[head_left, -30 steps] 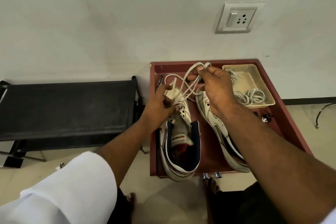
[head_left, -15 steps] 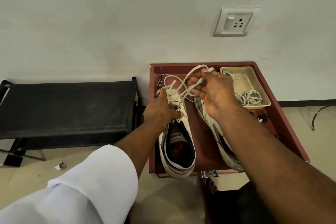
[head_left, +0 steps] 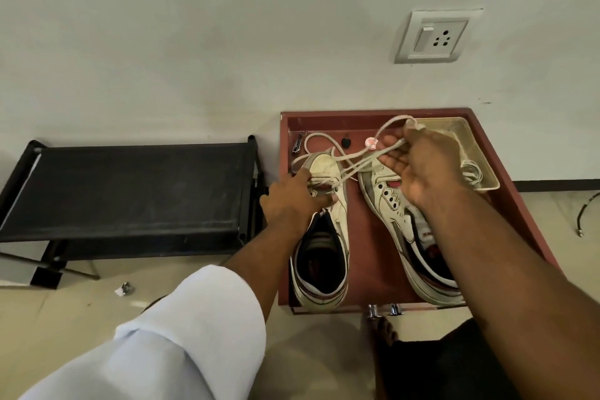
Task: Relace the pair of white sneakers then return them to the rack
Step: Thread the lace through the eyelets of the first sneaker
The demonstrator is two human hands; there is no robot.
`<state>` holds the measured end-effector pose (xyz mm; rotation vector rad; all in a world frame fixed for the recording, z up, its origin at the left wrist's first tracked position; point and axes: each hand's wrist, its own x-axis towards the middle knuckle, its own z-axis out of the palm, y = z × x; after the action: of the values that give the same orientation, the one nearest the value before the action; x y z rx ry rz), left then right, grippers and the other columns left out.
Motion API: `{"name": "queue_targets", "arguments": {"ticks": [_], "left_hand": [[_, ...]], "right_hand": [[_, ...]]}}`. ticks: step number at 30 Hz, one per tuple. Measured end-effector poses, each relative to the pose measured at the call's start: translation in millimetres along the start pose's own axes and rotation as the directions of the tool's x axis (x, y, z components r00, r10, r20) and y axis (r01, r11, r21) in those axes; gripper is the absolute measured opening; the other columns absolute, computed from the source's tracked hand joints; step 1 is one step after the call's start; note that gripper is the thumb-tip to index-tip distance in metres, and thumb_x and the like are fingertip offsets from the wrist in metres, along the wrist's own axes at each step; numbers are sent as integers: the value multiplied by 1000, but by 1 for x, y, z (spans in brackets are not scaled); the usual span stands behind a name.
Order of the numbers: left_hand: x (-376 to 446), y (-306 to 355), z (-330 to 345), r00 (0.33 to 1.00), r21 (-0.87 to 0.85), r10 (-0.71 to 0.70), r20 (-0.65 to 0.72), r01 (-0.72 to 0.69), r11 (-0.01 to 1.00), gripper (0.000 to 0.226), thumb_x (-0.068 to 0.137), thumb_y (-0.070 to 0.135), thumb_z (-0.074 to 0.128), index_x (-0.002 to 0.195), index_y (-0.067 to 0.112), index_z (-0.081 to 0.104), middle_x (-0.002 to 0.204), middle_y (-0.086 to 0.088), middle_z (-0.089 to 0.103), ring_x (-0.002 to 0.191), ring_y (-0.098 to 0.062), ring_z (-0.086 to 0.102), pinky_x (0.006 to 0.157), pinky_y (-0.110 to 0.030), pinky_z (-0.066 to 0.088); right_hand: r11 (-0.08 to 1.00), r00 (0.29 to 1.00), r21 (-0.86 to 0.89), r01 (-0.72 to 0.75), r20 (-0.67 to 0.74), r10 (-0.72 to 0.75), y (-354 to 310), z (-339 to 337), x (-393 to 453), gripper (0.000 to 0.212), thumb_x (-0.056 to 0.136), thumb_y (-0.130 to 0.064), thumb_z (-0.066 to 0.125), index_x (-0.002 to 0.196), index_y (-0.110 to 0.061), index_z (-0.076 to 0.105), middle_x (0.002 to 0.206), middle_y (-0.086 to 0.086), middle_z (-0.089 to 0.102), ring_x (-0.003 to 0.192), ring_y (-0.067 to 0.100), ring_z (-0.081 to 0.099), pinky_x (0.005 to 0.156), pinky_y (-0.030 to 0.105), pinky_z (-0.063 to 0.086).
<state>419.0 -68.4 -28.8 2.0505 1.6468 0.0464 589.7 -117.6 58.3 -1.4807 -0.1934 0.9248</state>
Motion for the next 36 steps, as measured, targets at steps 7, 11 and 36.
{"name": "queue_targets", "arguments": {"ticks": [7,11,36], "left_hand": [[-4,-18,13,999,-80,-46,-26,44,996,75,70,85,53,136,51,48,164,-2,-10,147,-36,-20,112,-67,-1],[0,-21,15,995,-179,-81,49,89,980,69,70,82,58,129,45,59,163,0,-21,144,-34,-33,111,-70,-8],[9,-23,26,949,-485,-141,-281,-14,874,63,80,49,71,137,28,53,150,12,42,150,-14,4,113,-56,3]], "right_hand": [[1000,951,27,-2,310,-6,19,69,-30,19,101,-18,52,90,-7,62,73,9,67,76,24,69,70,36,58],[996,908,-71,-47,413,72,32,98,-25,19,99,-17,54,90,-4,65,76,12,69,77,28,71,61,33,57],[988,873,-151,-31,478,100,36,101,-19,17,99,-17,55,93,-5,64,83,11,71,78,27,69,76,46,58]]}}
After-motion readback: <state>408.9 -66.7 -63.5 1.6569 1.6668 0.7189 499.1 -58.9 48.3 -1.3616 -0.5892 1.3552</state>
